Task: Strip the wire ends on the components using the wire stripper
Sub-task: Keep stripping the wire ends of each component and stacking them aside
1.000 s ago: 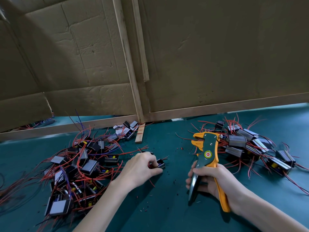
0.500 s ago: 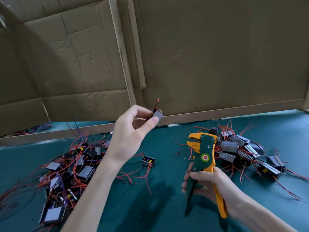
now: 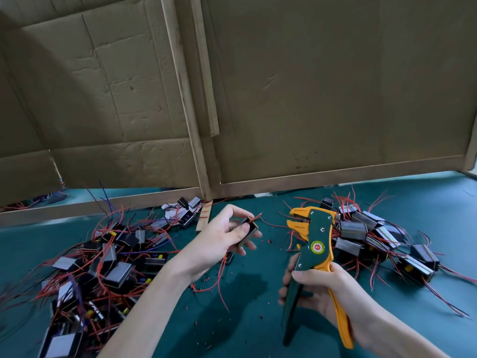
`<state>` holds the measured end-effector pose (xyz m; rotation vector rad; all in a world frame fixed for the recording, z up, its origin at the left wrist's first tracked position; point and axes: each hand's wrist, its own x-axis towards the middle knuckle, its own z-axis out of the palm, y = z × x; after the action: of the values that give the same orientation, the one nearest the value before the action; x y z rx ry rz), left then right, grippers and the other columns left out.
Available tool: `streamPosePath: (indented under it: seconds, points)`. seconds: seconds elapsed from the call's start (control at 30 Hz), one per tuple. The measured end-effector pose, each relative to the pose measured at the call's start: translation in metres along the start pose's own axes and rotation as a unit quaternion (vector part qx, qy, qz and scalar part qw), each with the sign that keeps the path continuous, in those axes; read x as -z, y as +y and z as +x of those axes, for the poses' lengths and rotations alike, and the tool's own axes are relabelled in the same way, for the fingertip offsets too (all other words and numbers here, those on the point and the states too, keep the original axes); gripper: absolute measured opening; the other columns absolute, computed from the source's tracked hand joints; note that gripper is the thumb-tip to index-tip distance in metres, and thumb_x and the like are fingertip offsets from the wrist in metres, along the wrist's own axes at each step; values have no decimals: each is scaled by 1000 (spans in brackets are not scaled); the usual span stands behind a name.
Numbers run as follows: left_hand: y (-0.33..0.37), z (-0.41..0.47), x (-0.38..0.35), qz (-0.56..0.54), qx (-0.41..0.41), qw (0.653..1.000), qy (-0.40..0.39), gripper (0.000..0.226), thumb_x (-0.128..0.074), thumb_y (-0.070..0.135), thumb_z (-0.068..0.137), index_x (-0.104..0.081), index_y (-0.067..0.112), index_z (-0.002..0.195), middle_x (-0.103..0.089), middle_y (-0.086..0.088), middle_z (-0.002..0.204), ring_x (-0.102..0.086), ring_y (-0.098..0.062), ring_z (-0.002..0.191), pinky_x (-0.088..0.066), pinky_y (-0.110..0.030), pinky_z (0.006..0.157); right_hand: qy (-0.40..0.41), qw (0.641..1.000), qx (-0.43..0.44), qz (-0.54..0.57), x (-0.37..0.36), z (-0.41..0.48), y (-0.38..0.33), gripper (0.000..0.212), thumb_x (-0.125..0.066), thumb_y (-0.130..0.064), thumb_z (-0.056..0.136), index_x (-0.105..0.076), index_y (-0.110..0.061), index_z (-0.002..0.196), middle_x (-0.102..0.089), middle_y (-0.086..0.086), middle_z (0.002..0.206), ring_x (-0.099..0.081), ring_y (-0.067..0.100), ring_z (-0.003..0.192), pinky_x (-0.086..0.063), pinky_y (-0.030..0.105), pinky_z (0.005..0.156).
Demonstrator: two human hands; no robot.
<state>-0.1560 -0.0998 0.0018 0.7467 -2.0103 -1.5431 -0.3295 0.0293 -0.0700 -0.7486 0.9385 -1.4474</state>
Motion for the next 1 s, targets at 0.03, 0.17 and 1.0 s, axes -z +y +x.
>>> streamPosePath:
  seconds: [0.03,0.17,1.0]
  points:
    - [-1,-2,0,9,-4,1000,-10,15,-46,11,99,-51,12,114,-72,-6,93,-65,-14,72,-49,-21,60,-4,1000,-1,-2,0,0,0,30,-82,-10,50,-73,-4,77,-64,24,77,-67,40,70,-57,49,66]
    - [-2,-4,-1,33,-29,999,10,24,-48,5,99,-55,20,116,-69,-14,91,-62,-16,64,-51,-24,60,-14,1000,-5,-11,2,0,1,31,-83,-10,51,-73,-4,80,-64,25,79,-67,41,72,-57,50,68]
    - [1,-7,-16,7,-69,997,24,30,-56,16,96,-54,40,79,-56,-23,115,-53,-2,69,-47,-20,59,-73,997,-23,-28,-14,-10,-8,26,-78,-5,54,-69,0,78,-60,28,75,-64,42,68,-56,51,67]
